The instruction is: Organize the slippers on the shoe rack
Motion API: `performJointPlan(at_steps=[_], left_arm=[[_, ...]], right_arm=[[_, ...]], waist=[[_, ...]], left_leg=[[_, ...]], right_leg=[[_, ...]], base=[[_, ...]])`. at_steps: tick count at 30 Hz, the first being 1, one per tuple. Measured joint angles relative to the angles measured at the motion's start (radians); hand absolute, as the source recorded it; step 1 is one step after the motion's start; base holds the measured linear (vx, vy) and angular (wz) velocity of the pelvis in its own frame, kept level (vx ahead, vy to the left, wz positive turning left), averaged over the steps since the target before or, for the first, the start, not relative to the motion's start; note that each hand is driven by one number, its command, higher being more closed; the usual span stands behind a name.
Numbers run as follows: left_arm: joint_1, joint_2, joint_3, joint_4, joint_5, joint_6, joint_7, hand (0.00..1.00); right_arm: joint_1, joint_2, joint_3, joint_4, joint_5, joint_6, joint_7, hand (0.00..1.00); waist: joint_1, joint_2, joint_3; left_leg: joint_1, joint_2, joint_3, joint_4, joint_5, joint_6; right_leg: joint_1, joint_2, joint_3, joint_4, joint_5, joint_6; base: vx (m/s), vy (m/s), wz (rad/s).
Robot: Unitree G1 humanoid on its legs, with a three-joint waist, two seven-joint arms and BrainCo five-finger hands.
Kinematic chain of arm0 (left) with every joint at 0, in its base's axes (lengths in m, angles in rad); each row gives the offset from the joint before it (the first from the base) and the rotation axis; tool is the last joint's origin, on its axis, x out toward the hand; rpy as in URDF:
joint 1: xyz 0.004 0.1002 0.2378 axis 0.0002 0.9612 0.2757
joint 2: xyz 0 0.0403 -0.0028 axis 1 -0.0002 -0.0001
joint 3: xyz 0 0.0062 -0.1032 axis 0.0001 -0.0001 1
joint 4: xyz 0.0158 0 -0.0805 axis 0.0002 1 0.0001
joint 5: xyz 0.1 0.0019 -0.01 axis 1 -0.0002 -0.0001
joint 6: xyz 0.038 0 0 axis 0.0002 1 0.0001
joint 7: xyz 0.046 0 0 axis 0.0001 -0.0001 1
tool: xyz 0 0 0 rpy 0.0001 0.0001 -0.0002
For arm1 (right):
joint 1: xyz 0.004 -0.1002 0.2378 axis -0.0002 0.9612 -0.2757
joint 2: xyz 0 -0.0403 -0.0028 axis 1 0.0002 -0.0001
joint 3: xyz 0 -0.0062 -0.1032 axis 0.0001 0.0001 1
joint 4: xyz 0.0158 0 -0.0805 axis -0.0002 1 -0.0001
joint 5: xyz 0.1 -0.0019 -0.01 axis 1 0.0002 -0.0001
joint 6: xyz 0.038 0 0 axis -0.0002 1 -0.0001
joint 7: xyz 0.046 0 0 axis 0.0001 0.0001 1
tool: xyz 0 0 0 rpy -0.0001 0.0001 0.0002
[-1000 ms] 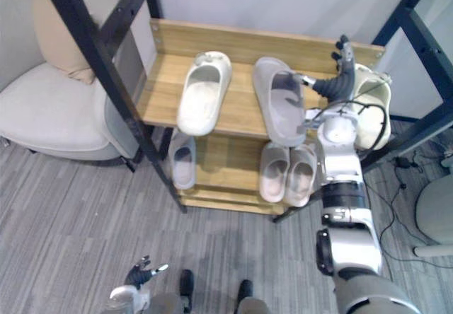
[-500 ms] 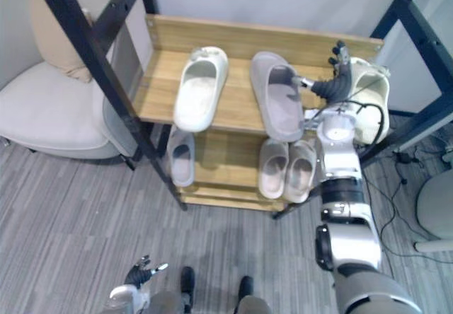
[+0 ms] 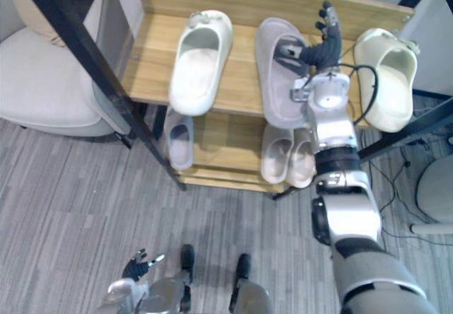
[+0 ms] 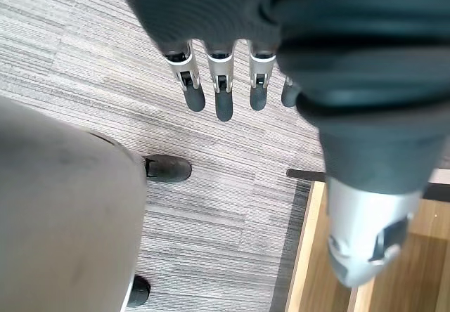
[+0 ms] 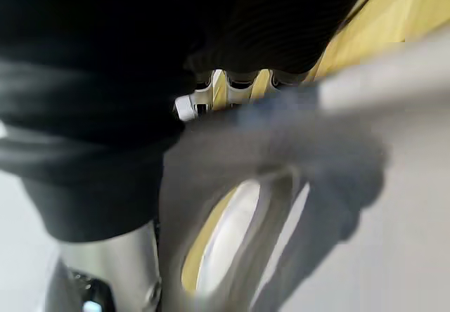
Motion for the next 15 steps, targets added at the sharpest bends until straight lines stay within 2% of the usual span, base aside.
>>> performJointPlan(at_steps=[13,15], left_arm=[[-0.007,-0.001,0.0,0.002,-0.002,-0.001,0.002,0.0],[-0.007,-0.001,0.0,0.001,-0.001,-0.001,0.002,0.0]], right_arm=[[-0.023,0.0,0.04,0.0,0.08,-0.022,0.037,1.0],[0.008,0.004,0.04,-0.02,0.079,-0.044,0.04,1.0]], waist=[[0.007,0.001,0.003],[0.007,0.0,0.004]], left_leg=[[0.001,0.008,-0.007,0.0,0.008,-0.008],[0.007,0.005,-0.007,0.0,0.008,-0.008]], right_leg=[[0.005,0.007,-0.003,0.0,0.0,0.0],[0.009,0.007,-0.006,0.002,0.0,0.0]], base=[[0.0,-0.005,0.01],[0.0,0.0,0.0]])
